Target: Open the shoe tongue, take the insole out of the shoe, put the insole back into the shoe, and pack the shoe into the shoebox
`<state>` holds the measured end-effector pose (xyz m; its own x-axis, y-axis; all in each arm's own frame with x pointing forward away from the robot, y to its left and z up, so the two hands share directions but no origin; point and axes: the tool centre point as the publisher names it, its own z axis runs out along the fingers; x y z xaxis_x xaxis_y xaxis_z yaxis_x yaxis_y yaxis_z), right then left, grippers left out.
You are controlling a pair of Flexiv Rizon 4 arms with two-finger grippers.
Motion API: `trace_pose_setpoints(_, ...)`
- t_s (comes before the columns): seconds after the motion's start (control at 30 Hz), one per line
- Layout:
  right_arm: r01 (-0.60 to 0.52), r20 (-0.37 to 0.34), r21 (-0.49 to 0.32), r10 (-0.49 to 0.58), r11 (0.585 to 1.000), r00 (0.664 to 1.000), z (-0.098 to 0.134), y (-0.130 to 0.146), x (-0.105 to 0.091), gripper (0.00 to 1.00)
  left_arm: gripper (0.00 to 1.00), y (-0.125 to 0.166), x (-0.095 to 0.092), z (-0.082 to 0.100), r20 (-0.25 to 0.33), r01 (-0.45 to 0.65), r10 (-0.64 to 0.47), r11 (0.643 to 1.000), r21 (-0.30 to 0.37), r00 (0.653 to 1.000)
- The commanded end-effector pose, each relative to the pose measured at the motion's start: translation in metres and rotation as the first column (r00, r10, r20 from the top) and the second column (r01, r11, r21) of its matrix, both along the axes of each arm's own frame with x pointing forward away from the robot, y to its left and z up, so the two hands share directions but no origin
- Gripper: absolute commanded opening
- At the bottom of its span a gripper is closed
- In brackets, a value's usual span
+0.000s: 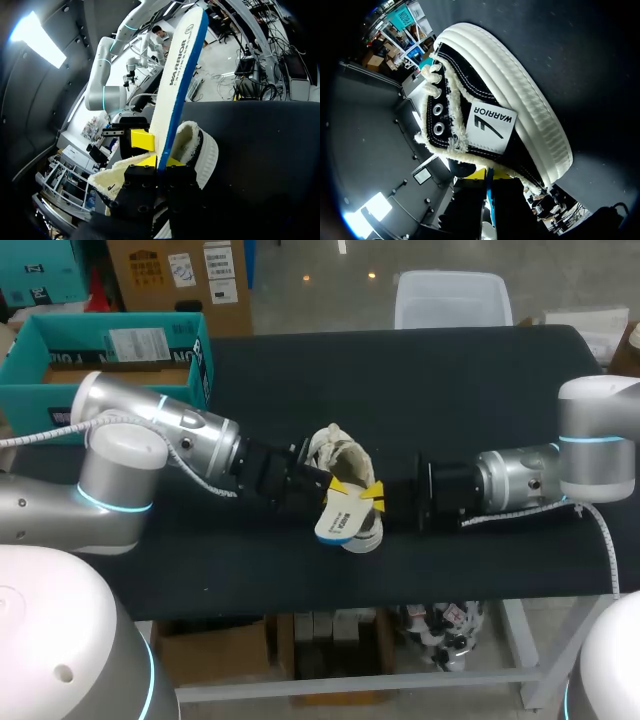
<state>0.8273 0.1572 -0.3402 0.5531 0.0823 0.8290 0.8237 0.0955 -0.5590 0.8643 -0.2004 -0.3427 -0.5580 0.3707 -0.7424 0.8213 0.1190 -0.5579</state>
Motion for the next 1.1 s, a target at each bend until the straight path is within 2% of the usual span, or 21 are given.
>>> trace_pose_setpoints(0.03, 0.013, 0.005, 0.004, -0.013, 1.0, 1.0, 0.005, 0.004, -0.004, 0.65, 0.0, -0.008, 0.0, -0.002, 0.004, 0.002, -0.002, 1.0, -0.008, 1.0)
trace_pose_setpoints(0.07, 0.019, 0.009, -0.001, -0.019, 1.0, 1.0, 0.007, 0.004, -0.006, 0.75, 0.0, -0.009, 0.0, -0.001, 0.007, 0.003, -0.003, 1.0, -0.008, 1.0)
trace_pose_setpoints(0.13, 0.024, 0.015, -0.011, -0.024, 1.0, 1.0, 0.011, 0.003, -0.011, 0.8, 0.0, -0.009, -0.001, -0.001, 0.008, 0.004, -0.004, 1.0, -0.006, 1.0)
trace_pose_setpoints(0.33, 0.044, 0.026, -0.024, -0.044, 0.999, 0.999, 0.018, -0.001, -0.023, 0.75, 0.0, -0.008, -0.002, -0.001, 0.007, 0.0, 0.0, 1.0, -0.006, 1.0)
trace_pose_setpoints(0.4, 0.048, 0.028, -0.027, -0.047, 0.999, 0.999, 0.019, -0.002, -0.027, 0.71, 0.0, -0.008, -0.003, -0.001, 0.007, -0.002, 0.002, 1.0, -0.005, 1.0)
trace_pose_setpoints(0.57, 0.051, 0.03, -0.032, -0.05, 0.998, 0.998, 0.02, -0.003, -0.029, 0.44, 0.0, -0.007, -0.003, 0.0, 0.01, -0.006, 0.006, 1.0, -0.004, 1.0)
trace_pose_setpoints(0.6, 0.05, 0.03, -0.033, -0.049, 0.998, 0.998, 0.02, -0.002, -0.029, 0.36, 0.0, -0.006, -0.003, 0.0, 0.01, -0.006, 0.006, 1.0, -0.005, 1.0)
trace_pose_setpoints(0.63, 0.05, 0.029, -0.033, -0.049, 0.998, 0.998, 0.02, -0.002, -0.028, 0.21, 0.0, -0.006, -0.004, 0.001, 0.011, -0.007, 0.007, 1.0, -0.004, 1.0)
trace_pose_setpoints(0.67, 0.048, 0.029, -0.034, -0.047, 0.998, 0.998, 0.019, -0.002, -0.028, 0.01, 0.0, -0.006, -0.004, 0.001, 0.012, -0.008, 0.008, 1.0, -0.004, 1.0)
trace_pose_setpoints(0.87, 0.039, 0.027, -0.039, -0.038, 0.998, 0.999, 0.017, -0.001, -0.026, 0.0, 0.0, -0.004, -0.007, 0.004, 0.025, 0.001, -0.001, 1.0, 0.006, 1.0)
trace_pose_setpoints(0.9, 0.039, 0.027, -0.039, -0.038, 0.998, 0.999, 0.017, -0.002, -0.026, 0.0, 0.3, -0.004, -0.01, 0.006, 0.039, 0.012, -0.012, 1.0, 0.01, 0.999)
trace_pose_setpoints(0.93, 0.039, 0.028, -0.038, -0.038, 0.998, 0.999, 0.017, -0.002, -0.026, 0.0, 0.47, -0.003, -0.012, 0.007, 0.046, 0.017, -0.017, 1.0, 0.008, 0.999)
trace_pose_setpoints(0.97, 0.04, 0.028, -0.038, -0.039, 0.998, 0.999, 0.017, -0.002, -0.026, 0.0, 0.49, -0.003, -0.015, 0.01, 0.051, 0.023, -0.023, 1.0, 0.003, 0.998)
trace_pose_setpoints(1.0, 0.041, 0.029, -0.038, -0.039, 0.998, 0.999, 0.017, -0.002, -0.026, 0.0, 0.64, -0.002, -0.018, 0.012, 0.061, 0.027, -0.027, 1.0, 0.004, 0.998)
trace_pose_setpoints(1.03, 0.041, 0.03, -0.038, -0.04, 0.998, 0.999, 0.017, -0.002, -0.026, 0.0, 0.69, -0.002, -0.02, 0.013, 0.066, 0.032, -0.032, 0.999, -0.001, 0.997)
trace_pose_setpoints(1.07, 0.041, 0.03, -0.037, -0.04, 0.998, 0.999, 0.017, -0.002, -0.026, 0.0, 0.69, -0.002, -0.022, 0.015, 0.068, 0.037, -0.037, 0.999, -0.008, 0.997)
trace_pose_setpoints(1.1, 0.041, 0.031, -0.037, -0.04, 0.998, 0.999, 0.017, -0.002, -0.026, 0.0, 0.62, -0.001, -0.025, 0.016, 0.07, 0.038, -0.037, 0.999, -0.008, 0.997)
